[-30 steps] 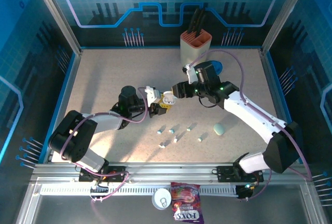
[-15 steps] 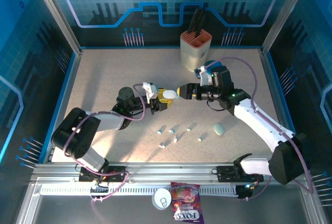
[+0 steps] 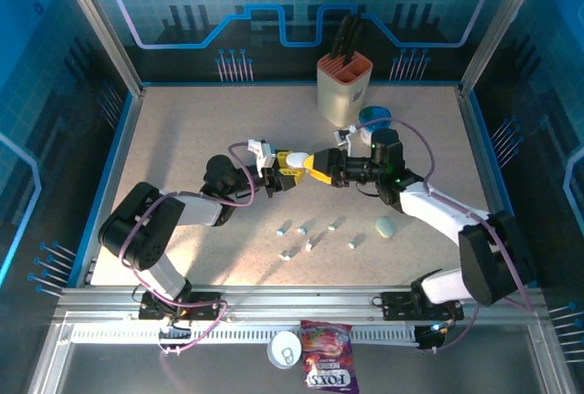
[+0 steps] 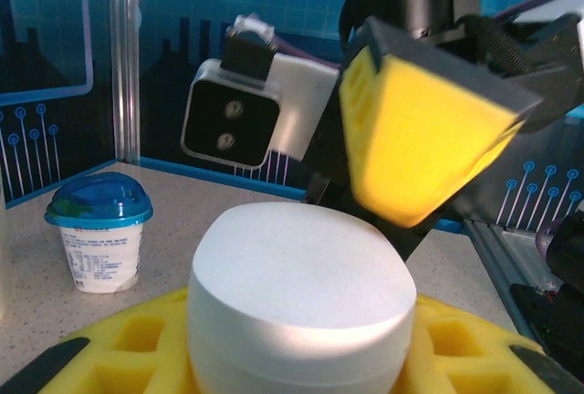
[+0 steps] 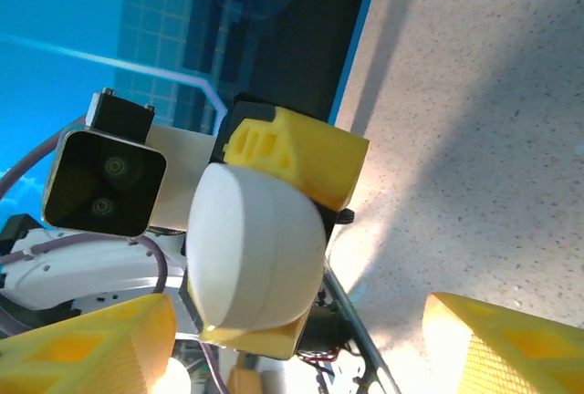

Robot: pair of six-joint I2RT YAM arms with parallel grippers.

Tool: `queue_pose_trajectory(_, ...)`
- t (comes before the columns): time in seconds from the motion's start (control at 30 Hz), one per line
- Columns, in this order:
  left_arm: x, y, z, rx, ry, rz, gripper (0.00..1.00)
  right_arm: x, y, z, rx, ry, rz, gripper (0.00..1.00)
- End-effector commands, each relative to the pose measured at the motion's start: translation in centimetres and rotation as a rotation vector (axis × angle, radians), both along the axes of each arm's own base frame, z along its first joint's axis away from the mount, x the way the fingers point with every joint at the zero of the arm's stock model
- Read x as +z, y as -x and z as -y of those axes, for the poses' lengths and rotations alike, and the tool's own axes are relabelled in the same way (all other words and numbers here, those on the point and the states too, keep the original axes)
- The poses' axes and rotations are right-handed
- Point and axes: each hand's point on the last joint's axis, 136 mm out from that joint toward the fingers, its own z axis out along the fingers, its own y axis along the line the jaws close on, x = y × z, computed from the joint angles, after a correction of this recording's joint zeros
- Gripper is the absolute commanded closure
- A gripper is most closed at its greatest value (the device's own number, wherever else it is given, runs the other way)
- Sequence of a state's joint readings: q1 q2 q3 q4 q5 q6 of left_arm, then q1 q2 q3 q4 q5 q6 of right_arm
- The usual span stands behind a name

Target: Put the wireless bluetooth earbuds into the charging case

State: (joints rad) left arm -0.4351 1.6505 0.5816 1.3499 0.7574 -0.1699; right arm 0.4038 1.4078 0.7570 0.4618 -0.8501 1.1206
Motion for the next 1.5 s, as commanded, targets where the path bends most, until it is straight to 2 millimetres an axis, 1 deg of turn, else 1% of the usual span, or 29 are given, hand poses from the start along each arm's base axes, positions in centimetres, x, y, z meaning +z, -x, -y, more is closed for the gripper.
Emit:
queue_pose_trajectory(0.0,1.6,0.9,0.5,-0.057,0.033,0.036,0.69,2.3,-0.3,-0.6,0.032,-0.106,0.027,0.32)
queue_pose_trajectory(0.03,1.6,0.9,0.5,-0.059,0.032,0.031,0.7,2.0,-0.2,-0.8,0.041,-0.101,0.017,0.34)
queue_pose_trajectory(0.1,1.5,1.0,0.5,-0.06,0.031,0.031,0.7,1.4,-0.1,-1.0,0.05,-0.075,0.002,0.41)
queue_pose_trajectory(0.2,1.3,1.2,0.5,-0.056,0.023,0.048,0.69,0.7,0.0,-1.0,0.046,-0.045,-0.006,0.49)
queue_pose_trajectory(0.23,1.2,1.3,0.5,-0.056,0.021,0.054,0.69,0.7,0.0,-1.0,0.043,-0.041,-0.006,0.52)
queue_pose_trajectory(0.3,1.2,1.4,0.5,-0.055,0.019,0.058,0.69,0.8,0.1,-0.9,0.037,-0.04,-0.002,0.62)
queue_pose_trajectory(0.4,1.0,1.4,0.6,-0.056,0.014,0.064,0.69,1.1,0.0,-0.8,0.027,-0.046,0.007,0.76)
queue_pose_trajectory(0.47,1.0,1.4,0.6,-0.057,0.012,0.066,0.67,1.1,-0.1,-0.8,0.021,-0.042,0.007,0.8)
queue_pose_trajectory(0.57,0.9,1.5,0.6,-0.061,0.009,0.069,0.55,0.5,-0.3,-0.5,0.004,-0.027,-0.001,0.82)
queue_pose_trajectory(0.73,0.7,1.5,0.4,-0.048,0.003,0.081,0.28,-0.3,-1.2,0.5,-0.049,-0.019,-0.021,0.82)
queue_pose_trajectory(0.8,0.3,1.3,0.1,-0.039,-0.003,0.07,0.19,-1.3,-1.9,1.5,-0.089,0.003,-0.043,0.82)
queue_pose_trajectory(0.87,-0.3,0.8,-0.1,-0.038,-0.016,0.039,0.15,-2.7,-2.5,2.6,-0.13,0.029,-0.059,0.82)
queue_pose_trajectory(0.93,-1.0,0.4,-0.4,-0.025,-0.036,0.023,0.11,-4.7,-3.2,4.2,-0.182,0.075,-0.089,0.81)
queue_pose_trajectory(1.07,-2.5,-0.5,-1.1,0.007,-0.092,-0.005,0.04,-9.8,-4.2,8.4,-0.327,0.228,-0.158,0.81)
queue_pose_trajectory(1.1,-2.8,-0.9,-1.2,0.018,-0.108,-0.017,0.03,-11.1,-4.3,9.5,-0.36,0.275,-0.181,0.81)
queue_pose_trajectory(1.2,-3.2,-1.9,-1.5,0.04,-0.14,-0.078,0.01,-14.0,-4.4,12.1,-0.432,0.391,-0.214,0.81)
queue_pose_trajectory(1.33,-3.9,-2.9,-1.6,0.08,-0.211,-0.111,0.01,-16.7,-4.4,14.2,-0.474,0.506,-0.238,0.8)
queue_pose_trajectory(1.47,-5.4,-3.7,-2.1,0.122,-0.319,-0.142,0.01,-19.2,-4.3,16.1,-0.495,0.638,-0.257,0.79)
